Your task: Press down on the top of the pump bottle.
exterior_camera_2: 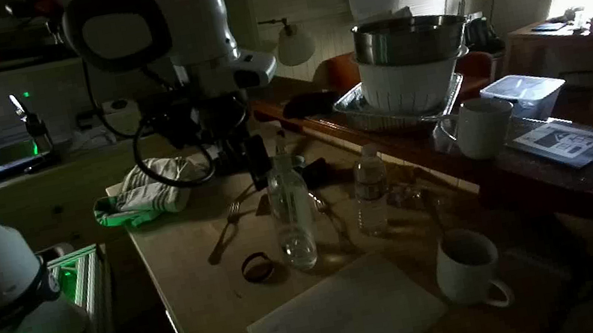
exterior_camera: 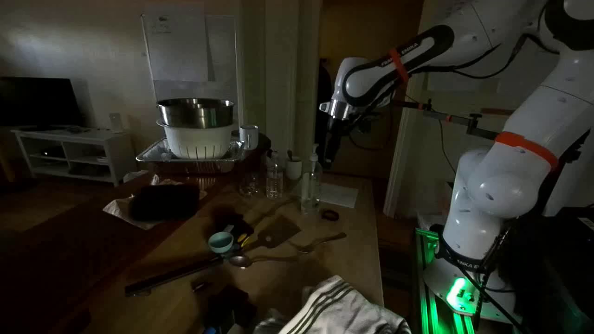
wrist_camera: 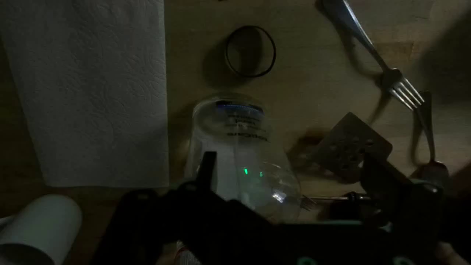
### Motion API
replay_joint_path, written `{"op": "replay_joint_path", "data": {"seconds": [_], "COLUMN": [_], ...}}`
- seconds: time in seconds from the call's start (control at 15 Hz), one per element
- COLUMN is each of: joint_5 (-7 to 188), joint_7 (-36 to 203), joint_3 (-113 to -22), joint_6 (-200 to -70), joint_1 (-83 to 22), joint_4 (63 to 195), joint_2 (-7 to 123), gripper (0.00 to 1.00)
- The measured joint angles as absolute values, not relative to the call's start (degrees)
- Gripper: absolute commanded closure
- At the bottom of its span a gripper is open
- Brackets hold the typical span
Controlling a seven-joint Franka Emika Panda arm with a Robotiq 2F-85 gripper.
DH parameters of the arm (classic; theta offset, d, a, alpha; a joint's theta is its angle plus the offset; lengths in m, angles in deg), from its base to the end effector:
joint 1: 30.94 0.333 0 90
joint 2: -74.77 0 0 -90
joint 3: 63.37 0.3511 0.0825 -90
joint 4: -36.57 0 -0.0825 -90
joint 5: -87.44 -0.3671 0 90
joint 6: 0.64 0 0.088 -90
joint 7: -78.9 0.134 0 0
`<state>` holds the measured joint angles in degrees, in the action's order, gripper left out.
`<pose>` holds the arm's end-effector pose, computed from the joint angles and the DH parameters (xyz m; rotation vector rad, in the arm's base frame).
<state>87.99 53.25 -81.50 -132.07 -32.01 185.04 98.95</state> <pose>0.3651 -0.1285 0.4184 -3.0541 -0.2109 -0.2194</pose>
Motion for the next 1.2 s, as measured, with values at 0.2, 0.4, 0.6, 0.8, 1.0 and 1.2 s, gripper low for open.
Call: {"op": "replay_joint_path", "data": {"seconds": [0.2,0.4,0.6,0.8,1.0,1.2], "joint_5": [87.99,87.99,87.99,88.05,88.23,88.71], "joint_7": [53.25,53.25,53.25,53.71,56.49,61.11], "joint_3": [-81.50,-81.50,-81.50,-80.37,-77.12,-73.87], "joint_6": [-132.07,-132.07,-132.07,-132.07,-132.05,-131.75], "joint_1": [-32.01,-32.01,-32.01,-32.66,-33.69,-34.72], "joint_4": [185.04,185.04,185.04,184.86,183.35,181.67], "joint_2": [98.95,98.95,98.95,99.13,101.24,104.77], "gripper": [0.00,0.00,0.00,0.00,0.00,0.26]}}
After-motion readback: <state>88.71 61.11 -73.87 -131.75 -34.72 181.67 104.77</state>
